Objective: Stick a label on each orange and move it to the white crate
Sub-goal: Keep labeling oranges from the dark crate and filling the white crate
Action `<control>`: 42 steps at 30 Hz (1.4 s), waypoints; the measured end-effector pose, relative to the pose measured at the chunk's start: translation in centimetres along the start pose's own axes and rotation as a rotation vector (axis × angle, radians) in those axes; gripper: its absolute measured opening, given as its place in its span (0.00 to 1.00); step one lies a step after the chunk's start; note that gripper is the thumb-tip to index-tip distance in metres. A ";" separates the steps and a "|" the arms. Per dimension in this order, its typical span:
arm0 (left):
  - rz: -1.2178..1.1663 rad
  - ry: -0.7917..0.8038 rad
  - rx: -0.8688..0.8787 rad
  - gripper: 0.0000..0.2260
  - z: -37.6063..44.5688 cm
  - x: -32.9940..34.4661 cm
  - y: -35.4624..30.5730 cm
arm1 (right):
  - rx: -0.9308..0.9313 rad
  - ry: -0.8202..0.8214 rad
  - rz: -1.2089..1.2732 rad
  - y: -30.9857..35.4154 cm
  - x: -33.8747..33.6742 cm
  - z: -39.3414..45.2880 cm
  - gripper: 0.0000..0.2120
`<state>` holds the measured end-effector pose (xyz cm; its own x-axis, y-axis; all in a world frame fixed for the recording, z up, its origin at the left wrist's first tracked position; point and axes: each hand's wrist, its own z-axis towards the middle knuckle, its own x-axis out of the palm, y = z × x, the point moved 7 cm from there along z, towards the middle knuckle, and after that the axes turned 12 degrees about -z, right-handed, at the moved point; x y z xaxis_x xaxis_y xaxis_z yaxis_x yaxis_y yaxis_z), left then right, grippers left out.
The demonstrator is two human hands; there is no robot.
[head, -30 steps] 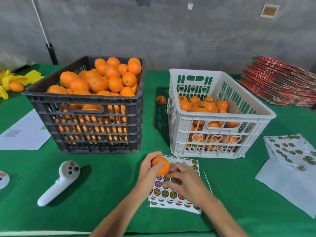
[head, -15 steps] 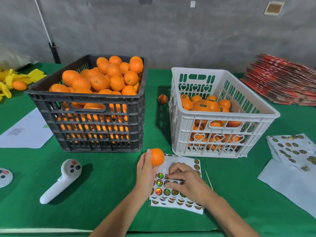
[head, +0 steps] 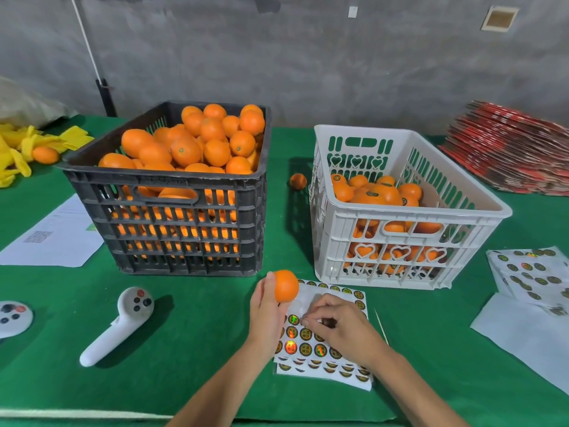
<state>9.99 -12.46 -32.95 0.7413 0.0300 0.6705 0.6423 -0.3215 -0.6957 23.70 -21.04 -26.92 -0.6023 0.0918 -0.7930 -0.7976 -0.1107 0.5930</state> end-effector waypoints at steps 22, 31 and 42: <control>-0.070 -0.069 -0.050 0.18 -0.1 -0.4 0.0 | -0.091 0.065 -0.464 1.6 1.1 0.7 0.29; -0.174 -0.093 -0.071 0.31 -0.1 -0.5 0.3 | -0.110 0.084 -0.357 1.5 2.0 1.1 0.28; -0.392 -0.187 -0.144 0.25 -0.6 0.0 0.1 | -0.090 0.035 -0.205 2.5 2.2 1.1 0.13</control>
<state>9.97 -13.05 -32.92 0.4787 0.3416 0.8088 0.8576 -0.3795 -0.3472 20.40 -20.07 -27.02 -0.4254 0.0873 -0.9008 -0.8959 -0.1815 0.4055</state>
